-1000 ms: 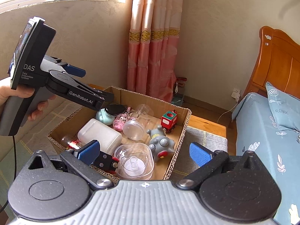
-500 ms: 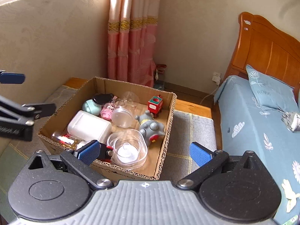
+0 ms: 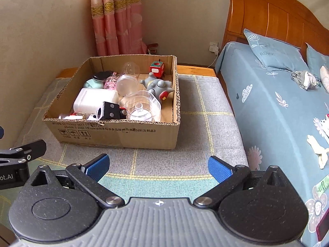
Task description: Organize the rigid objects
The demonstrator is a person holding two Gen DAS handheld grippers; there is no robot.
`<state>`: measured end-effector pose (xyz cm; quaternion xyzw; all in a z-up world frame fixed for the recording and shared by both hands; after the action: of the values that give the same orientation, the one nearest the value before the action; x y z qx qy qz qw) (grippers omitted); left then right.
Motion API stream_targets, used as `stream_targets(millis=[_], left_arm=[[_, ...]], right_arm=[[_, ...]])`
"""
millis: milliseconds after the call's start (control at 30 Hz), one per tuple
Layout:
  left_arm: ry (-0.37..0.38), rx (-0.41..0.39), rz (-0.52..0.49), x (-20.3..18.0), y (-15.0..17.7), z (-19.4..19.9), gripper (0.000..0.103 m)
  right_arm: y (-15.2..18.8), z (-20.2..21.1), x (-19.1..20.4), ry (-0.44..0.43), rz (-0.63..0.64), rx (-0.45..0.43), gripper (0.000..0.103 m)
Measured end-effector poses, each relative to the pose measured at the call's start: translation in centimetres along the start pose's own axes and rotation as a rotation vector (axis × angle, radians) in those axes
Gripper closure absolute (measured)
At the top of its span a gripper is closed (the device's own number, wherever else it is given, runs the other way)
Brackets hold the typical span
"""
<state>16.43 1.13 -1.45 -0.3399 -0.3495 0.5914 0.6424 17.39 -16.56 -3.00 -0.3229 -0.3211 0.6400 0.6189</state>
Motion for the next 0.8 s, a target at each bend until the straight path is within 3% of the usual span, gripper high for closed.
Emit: stream_targets(millis=[233, 800], left_arm=[[-0.021, -0.045, -0.020, -0.2, -0.7, 1.8, 0.001], [-0.025, -0.049, -0.029, -0.7, -0.8, 2.0, 0.001]], right_arm=[[-0.6, 1.9, -0.1, 0.007, 0.002, -0.042, 0.000], [-0.8, 2.2, -0.2, -0.003, -0.010, -0.057, 0.000]])
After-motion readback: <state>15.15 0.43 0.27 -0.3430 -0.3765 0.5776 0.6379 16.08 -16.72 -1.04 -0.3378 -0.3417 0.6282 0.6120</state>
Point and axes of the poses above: each gripper's, at about its wrist camera, not at the fingertips, and z roughly against the way its jaws point, x to its left, y to its underside, the point moved 7 cm from there along -z, roughly the way its jaws point, and after that the axes turned 13 degrees about -x, right-handed, at the moved point
